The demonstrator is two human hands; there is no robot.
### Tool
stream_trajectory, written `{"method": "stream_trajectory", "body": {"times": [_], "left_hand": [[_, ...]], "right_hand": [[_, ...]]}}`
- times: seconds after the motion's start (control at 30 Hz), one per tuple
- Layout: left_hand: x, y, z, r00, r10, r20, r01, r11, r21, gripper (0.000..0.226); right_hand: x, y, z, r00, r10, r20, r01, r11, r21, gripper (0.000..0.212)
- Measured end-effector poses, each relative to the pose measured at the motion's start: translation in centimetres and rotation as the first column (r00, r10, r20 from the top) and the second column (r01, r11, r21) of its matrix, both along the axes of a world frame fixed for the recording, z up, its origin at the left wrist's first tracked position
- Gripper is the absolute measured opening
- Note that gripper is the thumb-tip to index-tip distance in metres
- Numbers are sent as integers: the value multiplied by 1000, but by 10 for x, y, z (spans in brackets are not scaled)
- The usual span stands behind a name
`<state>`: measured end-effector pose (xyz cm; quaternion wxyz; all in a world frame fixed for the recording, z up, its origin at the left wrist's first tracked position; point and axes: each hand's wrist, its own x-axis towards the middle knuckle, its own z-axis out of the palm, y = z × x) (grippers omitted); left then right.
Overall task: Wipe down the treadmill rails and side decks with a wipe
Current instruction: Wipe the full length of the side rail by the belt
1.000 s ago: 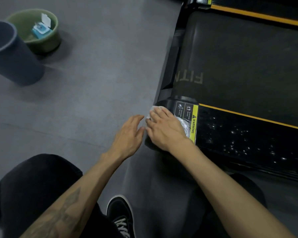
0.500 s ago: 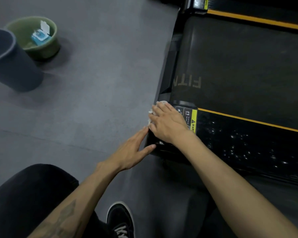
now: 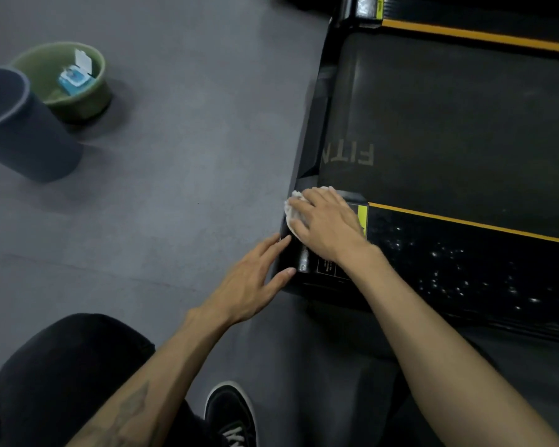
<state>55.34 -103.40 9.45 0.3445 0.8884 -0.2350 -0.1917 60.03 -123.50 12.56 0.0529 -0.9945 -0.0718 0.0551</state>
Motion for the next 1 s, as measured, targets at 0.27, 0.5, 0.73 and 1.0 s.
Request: {"method": "stream_trajectory", "body": {"times": [0.27, 0.5, 0.73, 1.0], "left_hand": [[4, -8, 1, 995, -42, 89, 46, 998, -40, 62], [7, -32, 4, 982, -25, 186, 41, 996, -79, 62], [11, -39, 5, 980, 13, 201, 6, 996, -94, 54], [7, -42, 7, 980, 23, 200, -10, 998, -63, 52]], "right_hand": [[-50, -4, 5, 927, -368, 75, 364, 929, 64, 60], [-33, -24, 5, 960, -280, 28, 276, 957, 91, 58], [-79, -23, 11, 963, -270, 6, 269, 960, 80, 59], [-61, -37, 10, 936, -350, -20, 351, 936, 42, 61]]}}
